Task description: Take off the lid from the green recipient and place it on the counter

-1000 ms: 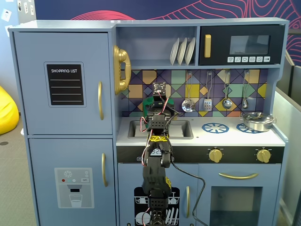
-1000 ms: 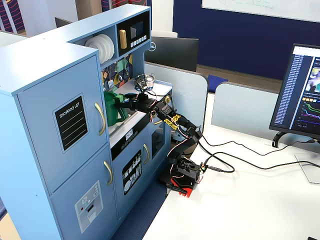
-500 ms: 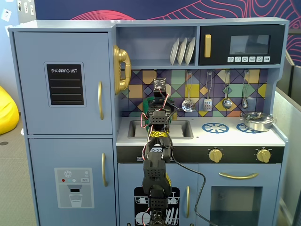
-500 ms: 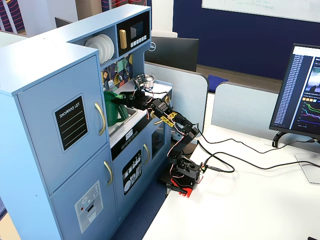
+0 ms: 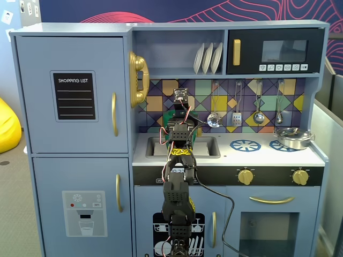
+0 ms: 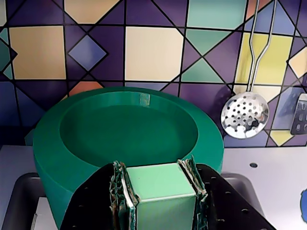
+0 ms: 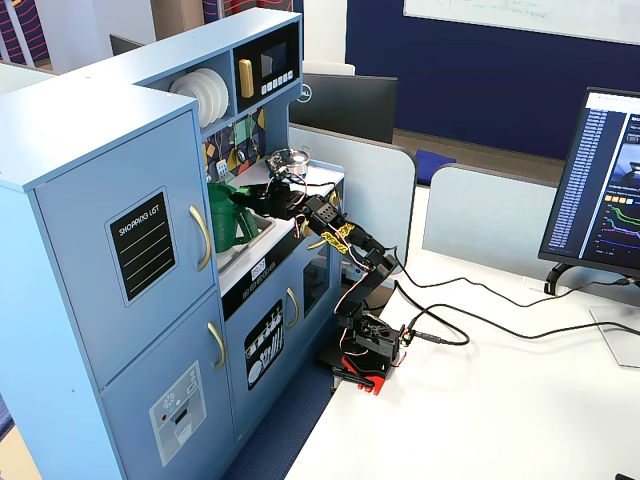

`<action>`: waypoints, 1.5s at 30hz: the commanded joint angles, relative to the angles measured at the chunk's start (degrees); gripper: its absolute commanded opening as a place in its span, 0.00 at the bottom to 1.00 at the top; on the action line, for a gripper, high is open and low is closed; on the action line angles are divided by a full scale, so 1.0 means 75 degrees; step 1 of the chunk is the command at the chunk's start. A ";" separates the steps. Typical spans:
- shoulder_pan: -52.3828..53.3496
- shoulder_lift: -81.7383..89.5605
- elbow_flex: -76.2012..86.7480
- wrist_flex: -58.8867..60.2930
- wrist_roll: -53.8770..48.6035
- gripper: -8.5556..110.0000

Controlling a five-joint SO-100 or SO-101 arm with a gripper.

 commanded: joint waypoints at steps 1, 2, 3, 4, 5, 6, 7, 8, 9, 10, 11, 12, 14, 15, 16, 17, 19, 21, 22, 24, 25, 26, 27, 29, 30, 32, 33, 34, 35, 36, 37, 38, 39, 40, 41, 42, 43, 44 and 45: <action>-0.0070 -0.0047 -0.0926 -0.0234 -0.0035 0.07; -0.0059 -0.0094 -0.1078 -0.0234 -0.0070 0.07; -0.0047 -0.0141 -0.1230 -0.0234 -0.0105 0.07; -0.0035 -0.0176 -0.1359 -0.0234 -0.0129 0.07; -0.0023 -0.0199 -0.1477 -0.0234 -0.0152 0.07; 0.0000 -0.0211 -0.1570 -0.0234 -0.0176 0.07; 0.0023 -0.0211 -0.1629 -0.0223 -0.0211 0.07; 0.0047 -0.0211 -0.1676 -0.0223 -0.0234 0.07; 0.0082 -0.0199 -0.1699 -0.0223 -0.0234 0.07; 0.0105 -0.0188 -0.1723 -0.0211 -0.0234 0.07; 0.0152 -0.0152 -0.1723 -0.0211 -0.0258 0.07; 0.0223 -0.0129 -0.1723 -0.0211 -0.0293 0.07; 0.0434 -0.0059 -0.1723 -0.0211 -0.0270 0.07; 0.0598 -0.0035 -0.1723 -0.0211 -0.0234 0.07; 0.0809 -0.0023 -0.1734 -0.0223 -0.0199 0.07; 0.1055 -0.0012 -0.1746 -0.0223 -0.0223 0.07; 0.1629 0.0070 -0.1746 -0.0211 -0.0293 0.07; 0.2215 0.0164 -0.1734 -0.0164 -0.0234 0.07; 0.2473 0.0211 -0.1699 -0.0152 -0.0152 0.07; 0.3023 0.0281 -0.1570 -0.0152 0.0012 0.07; 0.3305 0.0316 -0.1418 -0.0270 0.0082 0.07; 0.3527 0.0363 -0.1207 -0.0445 0.0141 0.07; 0.3727 0.0422 -0.0973 -0.0598 0.0164 0.07; 0.3949 0.0551 -0.0469 -0.0891 0.0059 0.07; 0.4043 0.0621 -0.0176 -0.1090 0.0023 0.07; 0.4184 0.0703 0.0516 -0.1652 0.0023 0.07; 0.4242 0.0715 0.0832 -0.1875 0.0023 0.07; 0.4266 0.0727 0.1125 -0.2039 0.0023 0.07; 0.4289 0.0727 0.1383 -0.2168 0.0023 0.07; 0.4301 0.0727 0.1664 -0.2367 0.0023 0.07; 0.4301 0.0715 0.1910 -0.2566 0.0023 0.07; 0.4289 0.0703 0.2156 -0.2719 0.0012 0.07; 0.4266 0.0680 0.2379 -0.2871 -0.0012 0.07; 0.4242 0.0656 0.2602 -0.3035 -0.0035 0.07; 0.4219 0.0656 0.2836 -0.3199 -0.0082 0.07; 0.4207 0.0609 0.3047 -0.3387 -0.0094 0.07; 0.4195 0.0551 0.3223 -0.3574 -0.0105 0.07; 0.4207 0.0480 0.3363 -0.3691 -0.0117 0.07; 0.4230 0.0410 0.3480 -0.3785 -0.0117 0.07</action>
